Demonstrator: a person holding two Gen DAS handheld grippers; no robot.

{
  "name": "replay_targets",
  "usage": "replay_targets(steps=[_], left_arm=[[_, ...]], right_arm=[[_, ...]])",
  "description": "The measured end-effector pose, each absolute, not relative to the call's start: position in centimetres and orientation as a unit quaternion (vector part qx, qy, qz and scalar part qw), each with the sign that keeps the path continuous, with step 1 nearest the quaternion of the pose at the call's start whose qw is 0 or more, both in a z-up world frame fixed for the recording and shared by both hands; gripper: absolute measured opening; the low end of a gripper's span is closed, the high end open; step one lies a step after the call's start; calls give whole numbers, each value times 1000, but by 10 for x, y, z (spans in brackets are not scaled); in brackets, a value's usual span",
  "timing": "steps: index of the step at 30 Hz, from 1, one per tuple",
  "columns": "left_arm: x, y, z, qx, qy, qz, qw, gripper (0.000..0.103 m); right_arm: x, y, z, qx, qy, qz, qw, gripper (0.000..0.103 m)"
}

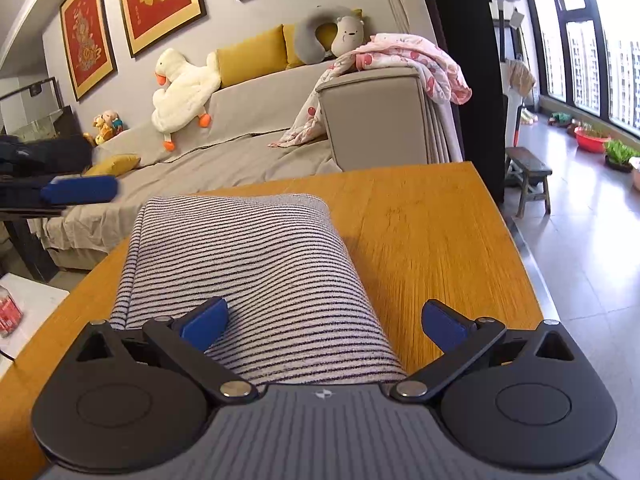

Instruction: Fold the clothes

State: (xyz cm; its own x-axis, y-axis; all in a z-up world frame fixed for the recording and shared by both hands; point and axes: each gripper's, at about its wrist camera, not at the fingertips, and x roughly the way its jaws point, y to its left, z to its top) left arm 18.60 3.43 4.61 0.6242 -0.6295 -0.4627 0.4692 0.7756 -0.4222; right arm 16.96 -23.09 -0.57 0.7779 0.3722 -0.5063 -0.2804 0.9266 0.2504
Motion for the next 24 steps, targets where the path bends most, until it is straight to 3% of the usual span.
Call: replay_targets(steps=[4,6,7,11,15,20,23,24], left_arm=[[206,34,11,-138,343,-289,883,60],[207,38,11,-141,341,-294,882,60],[209,40,11,-135,341,-292,884,60],[223,48,11,-107,331,-262,900,66],[232,56,10,-127,335,-276,892,65],[216,53,20,-90,324,-262,904,65],[201,61,32,-103,324,-255,905,84],[196,63,34,-106,325,-255,904,85]], right_arm=[[171,-238,-9,113,298,185,930,103],[167,-237,-9,114,301,205,924,93],[166,-235,-7,114,303,213,922,81],[152,-222,25,118,285,265,914,67],[139,-201,37,75,278,316,904,65],[146,-185,3,40,321,266,908,70],[146,-186,2,47,322,265,908,70],[146,-186,2,44,321,265,908,70]])
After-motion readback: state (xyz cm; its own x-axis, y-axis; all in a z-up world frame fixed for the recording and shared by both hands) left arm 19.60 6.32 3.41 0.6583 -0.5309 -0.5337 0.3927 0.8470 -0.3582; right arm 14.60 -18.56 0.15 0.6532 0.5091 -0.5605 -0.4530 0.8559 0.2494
